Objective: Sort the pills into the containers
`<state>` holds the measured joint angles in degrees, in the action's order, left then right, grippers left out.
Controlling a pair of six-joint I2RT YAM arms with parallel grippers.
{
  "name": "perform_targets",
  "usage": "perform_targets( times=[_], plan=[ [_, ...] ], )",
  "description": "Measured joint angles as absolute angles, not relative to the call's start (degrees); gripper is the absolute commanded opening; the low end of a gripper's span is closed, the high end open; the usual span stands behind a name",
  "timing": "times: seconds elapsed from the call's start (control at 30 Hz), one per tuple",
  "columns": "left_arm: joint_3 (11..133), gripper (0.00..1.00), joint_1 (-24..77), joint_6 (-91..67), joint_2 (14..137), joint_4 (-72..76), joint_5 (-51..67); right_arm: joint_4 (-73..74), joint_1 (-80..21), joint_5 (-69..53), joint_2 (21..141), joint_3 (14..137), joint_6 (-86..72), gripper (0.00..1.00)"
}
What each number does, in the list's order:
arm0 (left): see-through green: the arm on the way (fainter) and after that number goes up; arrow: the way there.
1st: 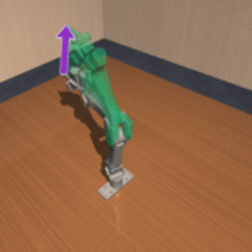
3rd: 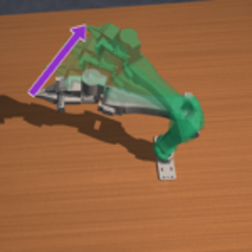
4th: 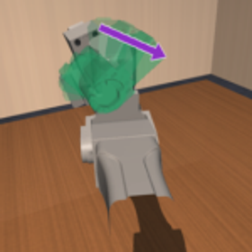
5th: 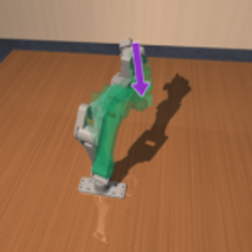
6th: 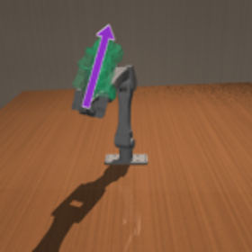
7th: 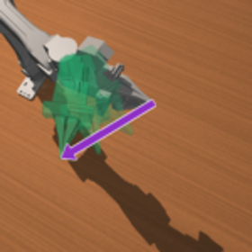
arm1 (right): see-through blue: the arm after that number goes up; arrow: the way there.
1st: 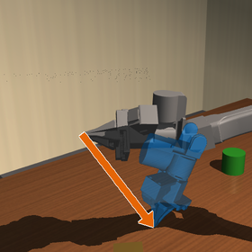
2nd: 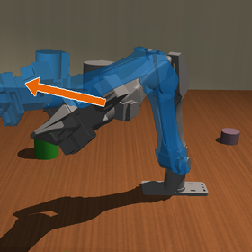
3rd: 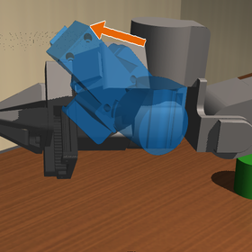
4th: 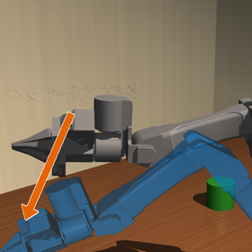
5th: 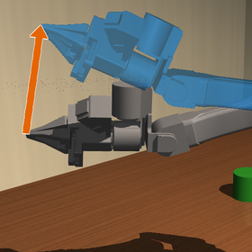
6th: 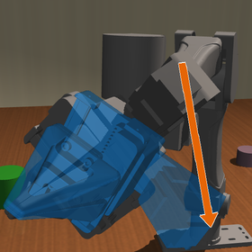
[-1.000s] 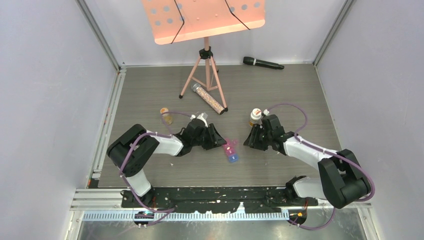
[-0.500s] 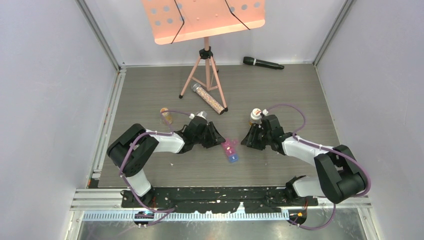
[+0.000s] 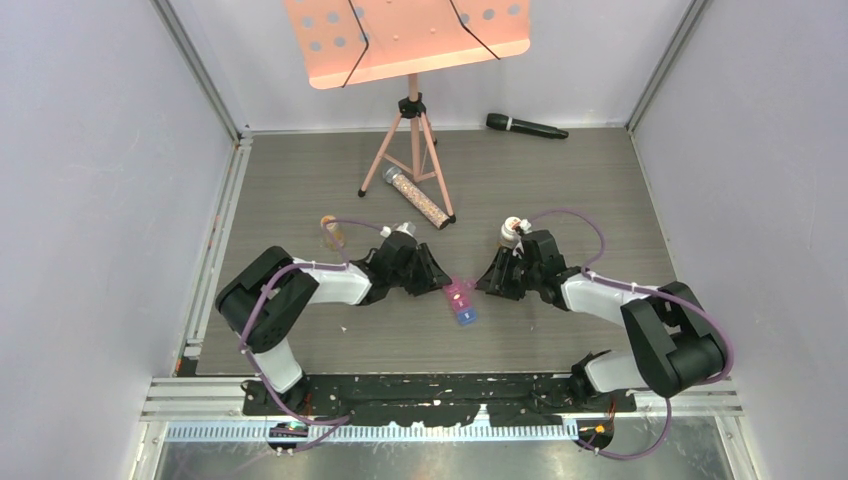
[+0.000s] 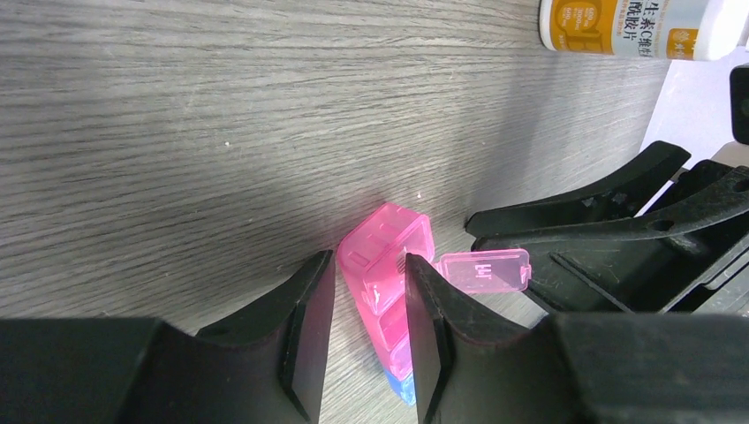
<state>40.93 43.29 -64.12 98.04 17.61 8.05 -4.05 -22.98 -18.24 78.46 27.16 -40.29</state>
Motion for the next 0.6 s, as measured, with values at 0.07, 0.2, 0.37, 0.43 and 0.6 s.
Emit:
perform_targets(
  times=[0.07, 0.2, 0.37, 0.43, 0.6],
  plan=[
    [41.4, 0.33, 43.5, -64.1, 98.3, 17.0, 7.9, -5.4, -23.0, -19.4, 78.9, 26.8, -40.6, 0.45],
    [42.4, 0.27, 43.9, -64.1, 98.5, 15.6, 7.5, -7.8, -23.0, -21.6, 79.8, 26.2, -41.2, 0.45],
    [43.4, 0.25, 44.2, -64.1, 98.8, 14.3, 7.4, -9.2, -23.0, -23.2, 79.9, 25.4, -41.5, 0.45],
    [43.6, 0.24, 44.3, -64.1, 98.8, 13.8, 7.3, -9.5, -23.0, -23.8, 79.9, 25.3, -41.6, 0.45],
    [44.1, 0.23, 44.4, -64.1, 98.9, 13.1, 7.2, -11.5, -23.0, -25.8, 80.0, 24.5, -42.1, 0.45]
  ],
)
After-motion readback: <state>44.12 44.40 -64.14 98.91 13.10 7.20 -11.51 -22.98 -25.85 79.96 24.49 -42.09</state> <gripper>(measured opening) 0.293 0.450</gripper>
